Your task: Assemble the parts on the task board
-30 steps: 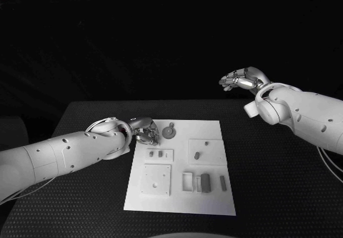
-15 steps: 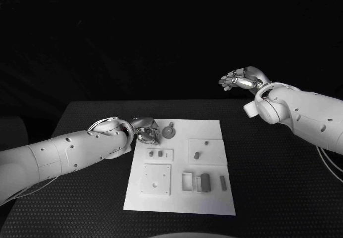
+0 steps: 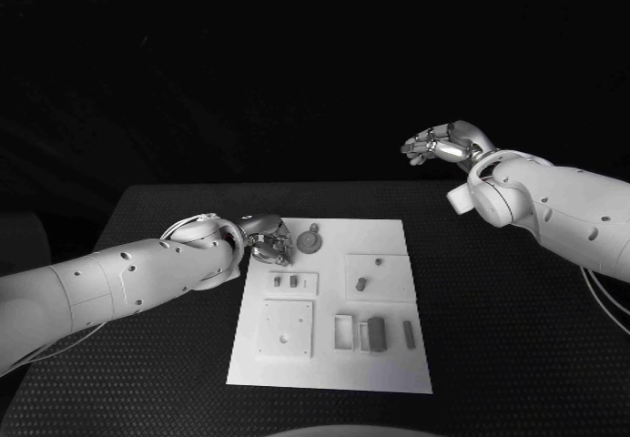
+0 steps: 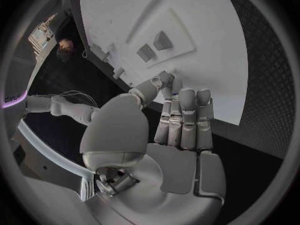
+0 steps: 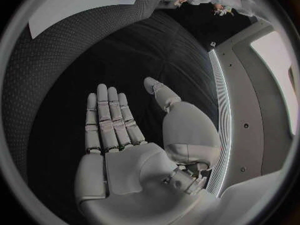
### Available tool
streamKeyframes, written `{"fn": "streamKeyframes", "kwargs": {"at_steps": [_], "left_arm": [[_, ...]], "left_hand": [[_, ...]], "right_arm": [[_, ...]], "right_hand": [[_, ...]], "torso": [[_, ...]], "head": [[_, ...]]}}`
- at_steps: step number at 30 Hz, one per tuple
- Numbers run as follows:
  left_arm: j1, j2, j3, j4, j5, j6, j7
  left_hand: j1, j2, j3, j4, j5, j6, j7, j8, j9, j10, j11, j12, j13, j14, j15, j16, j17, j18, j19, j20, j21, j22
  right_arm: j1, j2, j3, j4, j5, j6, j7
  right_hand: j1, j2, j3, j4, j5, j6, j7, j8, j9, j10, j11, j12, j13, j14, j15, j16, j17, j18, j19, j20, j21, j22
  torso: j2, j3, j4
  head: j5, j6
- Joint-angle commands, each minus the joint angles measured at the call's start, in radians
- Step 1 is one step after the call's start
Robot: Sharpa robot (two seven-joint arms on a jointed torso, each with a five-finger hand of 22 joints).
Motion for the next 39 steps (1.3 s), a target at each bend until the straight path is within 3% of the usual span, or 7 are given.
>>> {"fn": "streamKeyframes", "kwargs": {"at_steps": [1,9,26,39], "left_arm": [[0.0,0.002,0.0,0.003,-0.007,0.025,0.0],[0.0,0.002,0.0,0.006,-0.007,0.051,0.001],[-0.008,0.029,-0.001,-0.018,-0.015,0.027,-0.003],[-0.008,0.029,-0.002,-0.015,-0.02,0.059,-0.009]], "left_hand": [[0.0,0.008,0.006,-0.002,0.003,0.004,0.0,0.002,0.001,0.005,0.001,-0.002,0.002,0.003,-0.003,0.004,0.0,0.017,0.005,-0.065,0.004,0.018],[0.0,0.008,0.006,-0.002,0.003,0.005,0.0,0.003,0.001,0.006,0.001,-0.002,0.001,0.003,-0.003,0.005,0.0,0.017,0.005,-0.065,0.004,0.018],[-0.001,0.01,0.006,-0.004,0.005,0.006,-0.001,0.002,0.001,0.007,0.001,-0.003,0.001,0.001,-0.003,0.004,-0.001,0.017,0.005,-0.065,0.004,0.018],[-0.001,0.011,0.006,-0.006,0.004,0.005,-0.001,0.002,0.001,0.008,0.001,-0.004,0.001,0.0,-0.003,0.005,-0.001,0.017,0.005,-0.065,0.005,0.018]], "right_arm": [[0.0,0.0,0.001,0.001,-0.001,0.01,0.009],[0.0,0.001,0.001,0.0,-0.001,0.01,0.01],[0.0,0.003,0.001,-0.001,-0.001,0.01,0.01],[0.0,0.002,0.001,-0.001,-0.001,0.011,0.01]], "right_hand": [[-0.005,0.007,-0.003,-0.002,0.005,-0.009,0.01,0.005,-0.001,0.006,0.002,-0.006,-0.001,0.0,0.006,-0.004,-0.001,-0.01,0.003,0.001,-0.005,0.001],[-0.005,0.007,-0.003,-0.002,0.005,-0.009,0.01,0.005,-0.002,0.006,0.002,-0.006,-0.001,0.0,0.006,-0.004,-0.001,-0.01,0.004,0.001,-0.006,0.002],[-0.005,0.007,-0.003,-0.002,0.005,-0.009,0.01,0.005,-0.002,0.006,0.002,-0.006,-0.001,0.0,0.006,-0.005,-0.001,-0.01,0.004,0.001,-0.007,0.002],[-0.005,0.008,-0.003,-0.002,0.005,-0.009,0.01,0.005,-0.002,0.006,0.002,-0.006,-0.001,0.0,0.006,-0.005,-0.001,-0.01,0.004,0.001,-0.008,0.003]], "torso": [[0.0,0.0001,0.0005],[0.0,-0.0001,0.0005],[0.001,-0.0003,-0.0015],[0.0,0.0003,0.001]], "head": [[-0.001,-0.001],[-0.001,-0.001],[-0.004,-0.001],[-0.008,-0.004]]}}
